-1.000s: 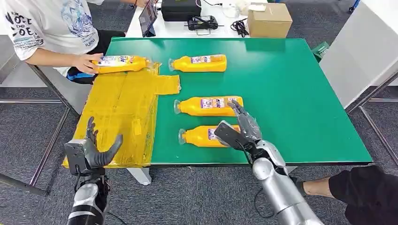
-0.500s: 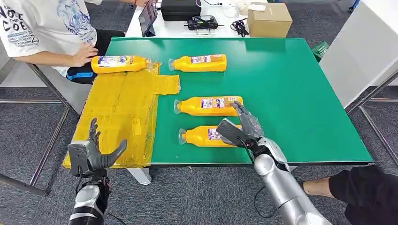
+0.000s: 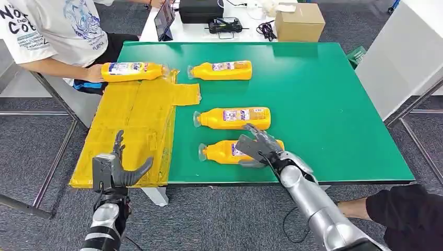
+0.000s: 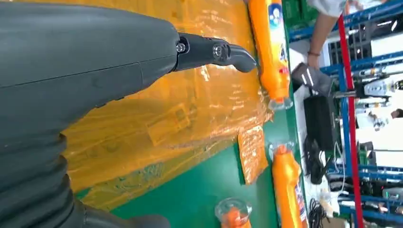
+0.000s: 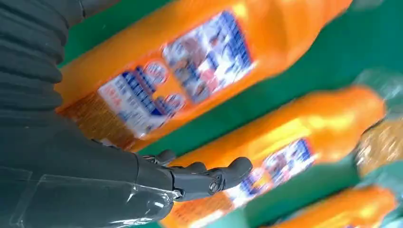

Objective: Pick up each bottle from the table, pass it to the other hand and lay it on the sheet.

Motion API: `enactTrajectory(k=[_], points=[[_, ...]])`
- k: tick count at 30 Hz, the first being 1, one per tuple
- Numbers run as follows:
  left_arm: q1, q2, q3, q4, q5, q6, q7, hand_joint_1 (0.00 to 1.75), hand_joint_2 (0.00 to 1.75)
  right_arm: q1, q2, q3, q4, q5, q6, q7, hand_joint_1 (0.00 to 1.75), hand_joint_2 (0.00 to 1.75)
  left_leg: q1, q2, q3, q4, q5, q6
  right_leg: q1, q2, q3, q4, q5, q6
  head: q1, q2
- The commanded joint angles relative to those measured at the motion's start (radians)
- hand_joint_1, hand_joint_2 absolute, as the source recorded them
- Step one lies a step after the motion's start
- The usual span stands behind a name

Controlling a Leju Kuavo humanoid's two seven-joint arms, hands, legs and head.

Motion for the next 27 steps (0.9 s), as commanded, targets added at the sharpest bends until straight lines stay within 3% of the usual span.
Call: enactTrajectory(k=[1,16,23,27], points=[[-0.082,0.014,-0.031,0.174,-0.002,-0.013,-0.009,0.00,1.75,-0.154,-0.086,0.172,0.149,-0.030,0.112,-0.019,0.00,1.75,-0.001,0.000,0.002,0.000,-0.001,0.000,0.000,0.000,0.002,0.000,-0.001,-0.001,0.000,0.000],[-0.060,0.020,-0.049,0.164,0.022,-0.029,0.004,0.00,1.75,-0.219,-0.263,0.388,-0.012,-0.103,0.208,0.072,0.00,1.75,-0.001,0.000,0.002,0.001,-0.001,-0.001,-0.001,0.000,0.002,0.001,-0.001,-0.001,0.000,0.000],[-0.058,0.016,-0.050,0.164,0.023,-0.030,0.005,0.00,1.75,-0.206,-0.265,0.408,-0.018,-0.103,0.208,0.076,0.00,1.75,0.000,0.001,0.004,0.000,-0.002,-0.001,0.000,0.001,0.004,0.000,-0.001,-0.001,0.000,0.000],[-0.069,0.006,-0.053,0.181,0.037,-0.043,0.008,0.00,1.75,-0.191,-0.205,0.457,0.046,-0.103,0.171,0.081,0.00,1.75,0.000,0.001,0.003,0.000,-0.001,-0.001,0.000,0.001,0.003,-0.001,0.000,-0.001,0.000,0.000]])
